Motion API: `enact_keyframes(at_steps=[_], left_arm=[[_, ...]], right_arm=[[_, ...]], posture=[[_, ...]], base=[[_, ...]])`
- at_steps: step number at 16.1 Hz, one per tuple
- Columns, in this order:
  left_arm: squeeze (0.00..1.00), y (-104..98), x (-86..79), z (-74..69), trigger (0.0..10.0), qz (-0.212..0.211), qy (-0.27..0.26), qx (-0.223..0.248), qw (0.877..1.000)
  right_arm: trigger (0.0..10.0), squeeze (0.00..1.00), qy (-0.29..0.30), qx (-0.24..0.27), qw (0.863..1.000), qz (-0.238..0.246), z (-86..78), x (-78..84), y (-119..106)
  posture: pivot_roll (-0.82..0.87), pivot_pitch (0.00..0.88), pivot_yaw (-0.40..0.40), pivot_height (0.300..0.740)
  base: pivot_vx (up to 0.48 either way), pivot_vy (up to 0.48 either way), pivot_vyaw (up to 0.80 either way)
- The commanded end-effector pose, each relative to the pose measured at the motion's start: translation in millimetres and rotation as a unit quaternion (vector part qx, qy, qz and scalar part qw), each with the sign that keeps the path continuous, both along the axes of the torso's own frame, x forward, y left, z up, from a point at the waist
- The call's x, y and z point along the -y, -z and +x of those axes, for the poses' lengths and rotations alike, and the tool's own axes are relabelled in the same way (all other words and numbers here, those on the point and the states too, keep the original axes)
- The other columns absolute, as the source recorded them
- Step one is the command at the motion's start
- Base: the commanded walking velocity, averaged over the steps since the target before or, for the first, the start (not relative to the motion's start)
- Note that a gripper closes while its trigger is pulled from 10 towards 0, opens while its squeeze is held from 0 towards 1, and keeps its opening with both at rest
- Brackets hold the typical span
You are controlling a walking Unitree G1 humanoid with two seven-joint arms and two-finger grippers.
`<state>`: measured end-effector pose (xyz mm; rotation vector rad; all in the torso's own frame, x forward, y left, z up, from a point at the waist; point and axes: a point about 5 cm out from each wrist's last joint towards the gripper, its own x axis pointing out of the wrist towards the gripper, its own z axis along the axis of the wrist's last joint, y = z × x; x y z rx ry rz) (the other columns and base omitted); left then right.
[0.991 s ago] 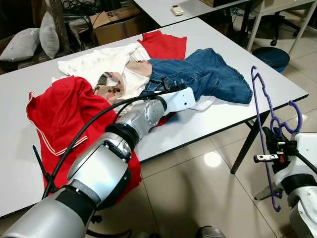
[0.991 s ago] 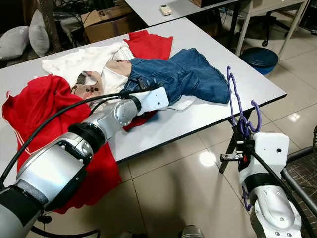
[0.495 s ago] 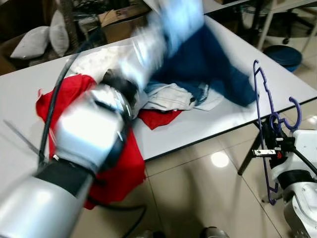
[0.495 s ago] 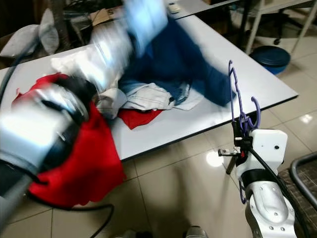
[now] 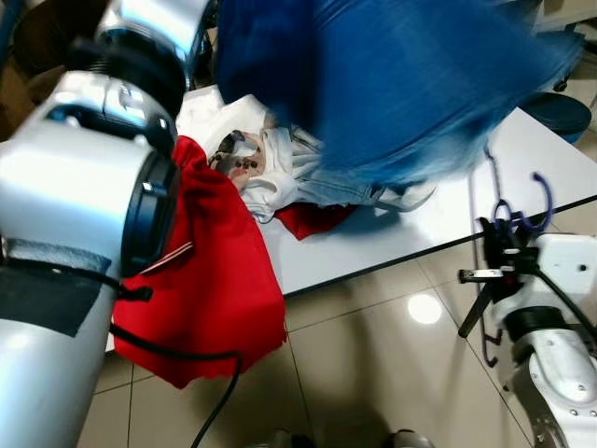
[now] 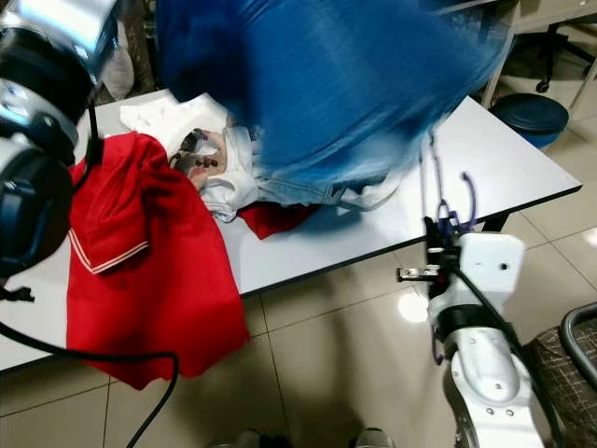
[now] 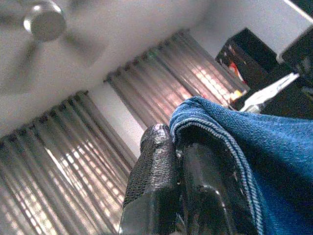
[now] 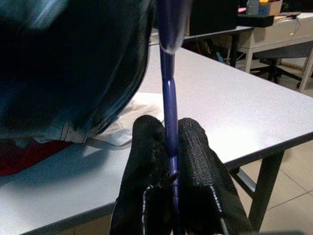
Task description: Hang hanger
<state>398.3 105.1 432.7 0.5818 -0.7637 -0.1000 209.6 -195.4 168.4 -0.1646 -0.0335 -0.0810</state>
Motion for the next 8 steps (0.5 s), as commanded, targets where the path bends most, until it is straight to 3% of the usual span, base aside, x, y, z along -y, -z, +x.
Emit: enact_keyframes(at_steps=[1,3,6,7,8], left_arm=[[0.00,-2.2,-11.6,0.1,0.0,-0.008,-0.014,0.002,1.000],[0.00,18.4,-21.6,9.4,0.0,0.071,-0.047,-0.054,0.995],[0.00,62.1,-32.0,20.0,0.0,0.129,-0.046,-0.142,0.980],[0.00,89.9,-31.7,23.2,0.0,0.157,-0.026,-0.191,0.969],[0.00,130.4,-32.5,24.4,0.0,0.202,-0.010,-0.248,0.947]], right_arm=[[10.0,0.00,-0.004,0.009,1.000,-0.001,2.5,-2.2,-1.7],[10.0,0.00,-0.043,0.016,0.999,0.007,8.5,-8.5,-2.1],[10.0,0.00,-0.092,0.039,0.995,0.023,11.4,-18.5,-8.5],[10.0,0.00,-0.085,0.039,0.995,0.021,12.1,-17.3,-8.6],[10.0,0.00,-0.073,0.036,0.997,0.017,13.6,-13.7,-7.4]], posture=[[-0.10,0.000,0.166,0.740],[-0.06,0.000,0.147,0.740],[-0.05,0.000,0.143,0.740],[-0.05,0.000,0.148,0.740],[-0.05,0.000,0.154,0.740]], base=[[0.000,0.000,0.00],[0.000,0.000,0.00],[0.000,0.000,0.00],[0.000,0.000,0.00],[0.000,0.000,0.00]])
